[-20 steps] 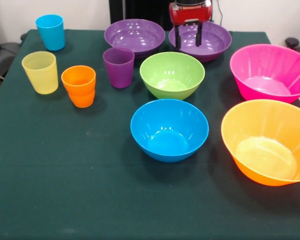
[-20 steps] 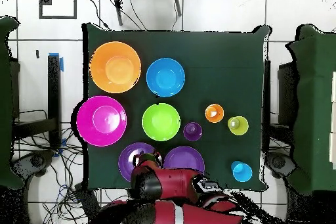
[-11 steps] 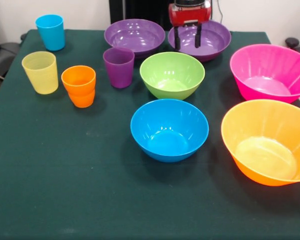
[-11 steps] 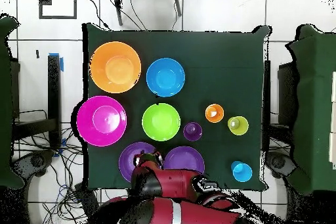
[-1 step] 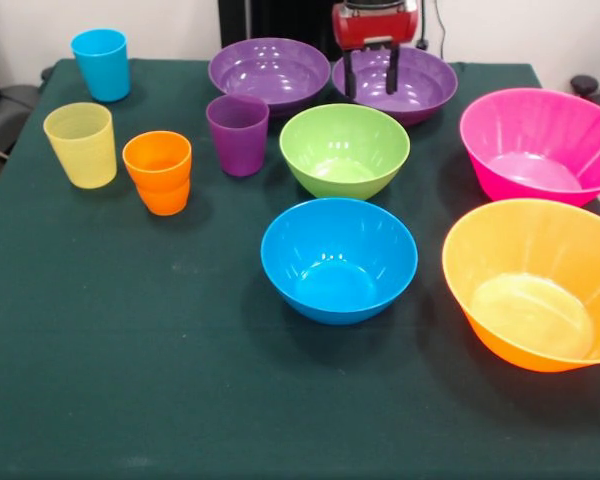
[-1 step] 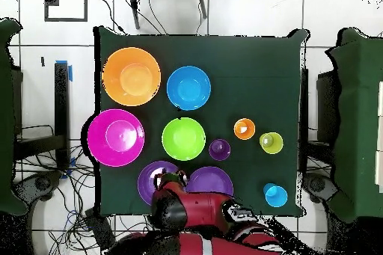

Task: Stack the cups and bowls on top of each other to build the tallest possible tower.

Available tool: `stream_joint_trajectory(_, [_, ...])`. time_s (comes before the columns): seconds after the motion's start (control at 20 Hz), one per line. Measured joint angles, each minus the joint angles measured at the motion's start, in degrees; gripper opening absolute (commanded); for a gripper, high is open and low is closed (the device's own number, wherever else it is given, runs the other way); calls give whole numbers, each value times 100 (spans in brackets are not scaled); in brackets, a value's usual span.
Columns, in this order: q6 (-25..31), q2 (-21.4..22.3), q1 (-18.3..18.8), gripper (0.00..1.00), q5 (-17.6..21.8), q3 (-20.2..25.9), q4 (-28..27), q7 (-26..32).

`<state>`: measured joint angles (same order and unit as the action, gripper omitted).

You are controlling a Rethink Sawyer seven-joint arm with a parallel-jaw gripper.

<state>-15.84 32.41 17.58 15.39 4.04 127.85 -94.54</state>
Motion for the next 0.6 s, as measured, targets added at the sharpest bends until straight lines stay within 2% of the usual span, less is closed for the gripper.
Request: stream_joint_trajectory(0.6, [177,282,22,100,71,1,2,0])
